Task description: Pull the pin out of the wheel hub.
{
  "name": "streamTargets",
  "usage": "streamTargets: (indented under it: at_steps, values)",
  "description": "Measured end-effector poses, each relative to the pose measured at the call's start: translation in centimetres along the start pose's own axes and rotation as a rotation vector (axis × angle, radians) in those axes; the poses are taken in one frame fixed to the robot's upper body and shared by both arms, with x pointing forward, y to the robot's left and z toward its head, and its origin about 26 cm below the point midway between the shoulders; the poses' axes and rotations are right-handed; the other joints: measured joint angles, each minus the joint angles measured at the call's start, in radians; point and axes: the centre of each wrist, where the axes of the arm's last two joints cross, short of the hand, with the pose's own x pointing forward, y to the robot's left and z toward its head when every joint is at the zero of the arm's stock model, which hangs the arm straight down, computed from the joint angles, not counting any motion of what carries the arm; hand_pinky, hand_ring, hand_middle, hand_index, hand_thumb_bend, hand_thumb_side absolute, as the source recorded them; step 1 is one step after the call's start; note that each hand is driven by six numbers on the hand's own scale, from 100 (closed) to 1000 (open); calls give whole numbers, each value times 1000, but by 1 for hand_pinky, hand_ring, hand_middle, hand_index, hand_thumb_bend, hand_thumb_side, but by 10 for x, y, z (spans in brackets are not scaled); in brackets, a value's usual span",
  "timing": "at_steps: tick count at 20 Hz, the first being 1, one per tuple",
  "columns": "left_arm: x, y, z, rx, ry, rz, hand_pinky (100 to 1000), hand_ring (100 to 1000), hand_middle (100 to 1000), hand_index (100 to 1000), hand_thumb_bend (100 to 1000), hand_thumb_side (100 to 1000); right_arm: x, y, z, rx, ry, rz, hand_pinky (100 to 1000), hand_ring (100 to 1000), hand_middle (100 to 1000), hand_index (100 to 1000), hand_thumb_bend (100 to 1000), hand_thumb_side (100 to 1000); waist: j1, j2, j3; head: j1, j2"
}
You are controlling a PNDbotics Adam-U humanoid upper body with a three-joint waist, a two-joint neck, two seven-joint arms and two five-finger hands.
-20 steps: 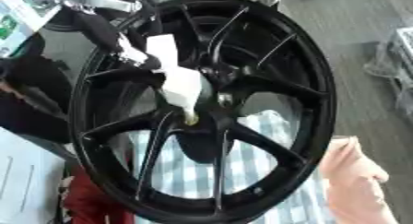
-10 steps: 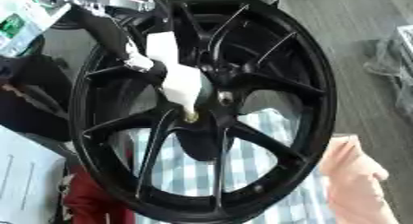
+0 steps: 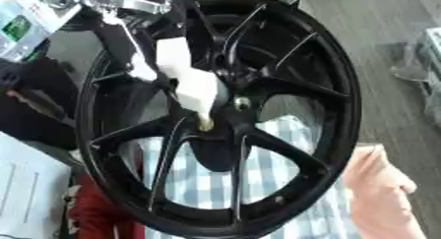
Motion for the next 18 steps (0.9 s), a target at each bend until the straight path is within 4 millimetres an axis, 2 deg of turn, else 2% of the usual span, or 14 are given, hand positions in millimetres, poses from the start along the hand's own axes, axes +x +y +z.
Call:
streamTargets:
  at_steps: [1, 3, 10, 14, 18]
  values:
    - [0, 0, 0, -4, 4, 4, 799, 658, 502, 565, 286, 394, 0, 0, 0, 0, 0, 0, 723, 724, 670, 863, 100, 534, 0, 0, 0, 0, 0]
    - [0, 1, 1, -13, 11, 12, 786, 631, 479, 521, 267, 391, 0, 0, 0, 0, 0, 0, 723, 724, 670, 863, 100, 534, 0, 0, 1, 0, 0]
    - [5, 8, 5, -12, 12, 31, 744, 560, 408, 333, 282, 391, 0, 1, 1, 7, 4, 0, 723, 725, 669, 864, 100, 533, 0, 0, 1, 1, 3]
    - [6, 16, 14, 12, 15, 34, 731, 545, 387, 287, 243, 369, 0, 1, 1, 7, 4, 1, 723, 725, 669, 863, 100, 533, 0, 0, 1, 1, 8]
    - [7, 32, 35, 73, 19, 38, 726, 537, 374, 282, 176, 322, 0, 1, 1, 7, 4, 1, 723, 725, 668, 863, 100, 533, 0, 0, 3, 0, 8]
